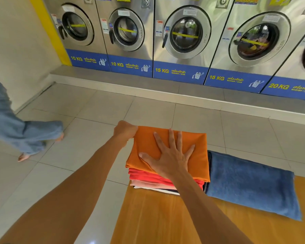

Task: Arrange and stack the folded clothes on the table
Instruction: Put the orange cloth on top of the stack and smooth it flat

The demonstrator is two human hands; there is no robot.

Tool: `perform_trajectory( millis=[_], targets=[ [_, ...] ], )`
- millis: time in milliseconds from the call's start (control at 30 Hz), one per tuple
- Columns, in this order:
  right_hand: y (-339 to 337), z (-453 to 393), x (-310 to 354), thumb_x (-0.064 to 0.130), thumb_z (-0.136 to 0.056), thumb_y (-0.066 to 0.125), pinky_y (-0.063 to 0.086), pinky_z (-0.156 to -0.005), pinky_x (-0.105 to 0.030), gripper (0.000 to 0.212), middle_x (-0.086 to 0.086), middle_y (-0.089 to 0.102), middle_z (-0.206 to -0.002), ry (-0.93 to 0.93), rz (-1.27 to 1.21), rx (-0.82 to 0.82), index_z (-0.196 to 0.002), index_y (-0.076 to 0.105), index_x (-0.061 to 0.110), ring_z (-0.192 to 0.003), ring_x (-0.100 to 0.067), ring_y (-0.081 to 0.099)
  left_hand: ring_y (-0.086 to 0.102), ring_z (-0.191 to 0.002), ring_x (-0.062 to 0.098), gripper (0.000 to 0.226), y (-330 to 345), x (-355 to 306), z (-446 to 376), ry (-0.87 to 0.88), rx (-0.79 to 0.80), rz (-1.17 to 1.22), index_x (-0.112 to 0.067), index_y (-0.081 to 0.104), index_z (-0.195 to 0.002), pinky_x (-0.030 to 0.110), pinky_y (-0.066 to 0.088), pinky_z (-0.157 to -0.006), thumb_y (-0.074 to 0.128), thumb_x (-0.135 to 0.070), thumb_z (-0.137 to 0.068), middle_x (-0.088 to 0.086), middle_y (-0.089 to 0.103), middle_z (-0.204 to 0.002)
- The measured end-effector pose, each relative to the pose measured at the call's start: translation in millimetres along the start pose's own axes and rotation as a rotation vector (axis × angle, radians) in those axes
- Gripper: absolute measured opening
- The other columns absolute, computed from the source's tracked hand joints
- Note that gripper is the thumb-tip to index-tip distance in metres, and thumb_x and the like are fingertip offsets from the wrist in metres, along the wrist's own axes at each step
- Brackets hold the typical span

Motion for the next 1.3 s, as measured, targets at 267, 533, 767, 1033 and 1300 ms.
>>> perform_trajectory(
  millis=[267,533,767,1033,1300],
  targets=[
    [0,1,-1,0.108,-0.049,0.011,-0.009,-0.110,-0.074,0.120,0.005,-0.020,-0.166,0.009,0.002,0.028,-0.153,-0.007,0.051,-0.150,-0.030,-0.026,0.058,-0.071,0.019,0.034,-3,-8,-4,0.084,-0.084,-0.042,-0.010,0.061,-0.076,0.025,0.044,-0.056,0.058,-0.039,-0.093,0.008,0.063,-0.076],
    [2,-2,-2,0.107,-0.051,0.010,-0.010,-0.109,-0.075,0.115,0.005,-0.020,-0.166,0.021,-0.029,0.030,-0.152,-0.008,0.055,-0.151,-0.030,-0.025,0.067,-0.086,0.018,0.049,-44,23,81,0.157,0.277,-0.210,-0.017,0.062,-0.101,0.032,0.054,-0.075,0.055,-0.062,-0.086,-0.001,0.069,-0.093],
    [-1,1,-1,0.105,-0.058,0.008,-0.012,-0.109,-0.075,0.106,0.003,-0.021,-0.166,-0.005,-0.009,0.050,-0.150,-0.010,0.056,-0.150,-0.031,-0.025,0.064,-0.074,0.017,0.026,-54,66,95,-0.001,0.374,0.078,-0.007,0.071,-0.102,0.029,0.051,-0.071,0.073,-0.027,-0.085,0.004,0.070,-0.081],
    [-11,6,-7,0.061,-0.101,0.009,-0.004,-0.116,-0.068,0.060,0.000,-0.013,-0.168,-0.106,0.029,0.052,-0.157,-0.002,0.044,-0.153,-0.027,-0.016,0.050,-0.128,0.023,0.032,5,-9,114,0.734,-0.259,-0.265,-0.017,0.058,-0.127,0.039,0.041,-0.107,0.047,-0.015,-0.098,0.004,0.057,-0.136],
    [-35,25,-103,0.053,-0.103,0.014,0.003,-0.118,-0.065,0.058,-0.004,0.006,-0.168,0.316,-0.069,0.080,-0.158,0.002,0.039,-0.154,-0.030,0.004,-0.009,-0.150,0.023,0.060,49,27,84,0.606,0.109,-0.773,-0.031,-0.003,-0.155,0.054,0.000,-0.119,0.009,-0.051,-0.100,0.002,-0.011,-0.163]
  ],
)
Point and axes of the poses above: each hand's wrist, its own z-axis away from the middle knuckle, its own y-axis out of the palm, x = y × z, the point moved 2 cm from there along -z, towards the middle knuckle
